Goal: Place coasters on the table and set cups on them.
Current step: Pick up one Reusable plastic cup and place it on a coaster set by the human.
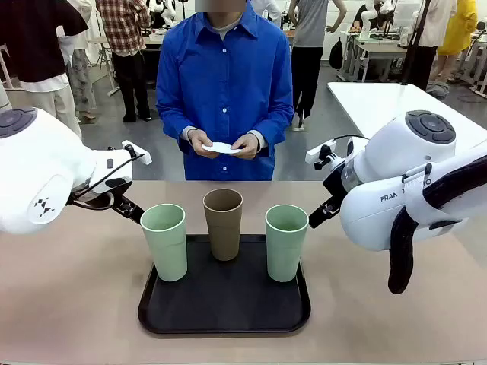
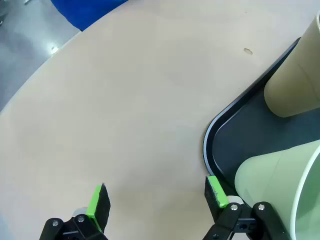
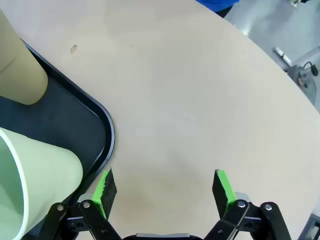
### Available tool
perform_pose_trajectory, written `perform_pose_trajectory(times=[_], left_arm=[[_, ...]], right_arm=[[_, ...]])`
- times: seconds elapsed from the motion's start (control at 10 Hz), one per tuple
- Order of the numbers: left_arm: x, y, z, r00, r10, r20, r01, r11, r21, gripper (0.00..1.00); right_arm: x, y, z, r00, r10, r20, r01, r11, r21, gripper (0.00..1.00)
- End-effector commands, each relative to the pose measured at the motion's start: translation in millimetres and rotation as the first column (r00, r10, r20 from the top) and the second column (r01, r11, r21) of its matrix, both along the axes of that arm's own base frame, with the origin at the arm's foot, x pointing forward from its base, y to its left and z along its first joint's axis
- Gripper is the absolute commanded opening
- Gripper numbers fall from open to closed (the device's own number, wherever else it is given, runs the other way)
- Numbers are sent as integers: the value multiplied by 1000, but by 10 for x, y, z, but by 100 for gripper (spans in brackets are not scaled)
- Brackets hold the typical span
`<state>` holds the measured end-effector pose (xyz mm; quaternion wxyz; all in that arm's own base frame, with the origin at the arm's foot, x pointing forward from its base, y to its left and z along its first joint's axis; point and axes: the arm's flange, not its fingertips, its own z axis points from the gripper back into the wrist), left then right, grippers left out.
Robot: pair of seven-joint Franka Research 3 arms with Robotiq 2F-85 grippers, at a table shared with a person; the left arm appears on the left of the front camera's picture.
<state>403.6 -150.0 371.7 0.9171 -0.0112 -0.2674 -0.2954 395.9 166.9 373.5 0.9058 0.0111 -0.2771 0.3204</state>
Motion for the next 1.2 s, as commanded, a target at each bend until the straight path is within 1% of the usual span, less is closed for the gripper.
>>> perform_pose_trajectory(times=[0.0,1.1], left_arm=[[0,0,0,1000,0,0,0,1000,0,100],[0,0,0,1000,0,0,0,1000,0,100]], right_arm=[[0,0,0,1000,0,0,0,1000,0,100],[0,0,0,1000,0,0,0,1000,0,100]])
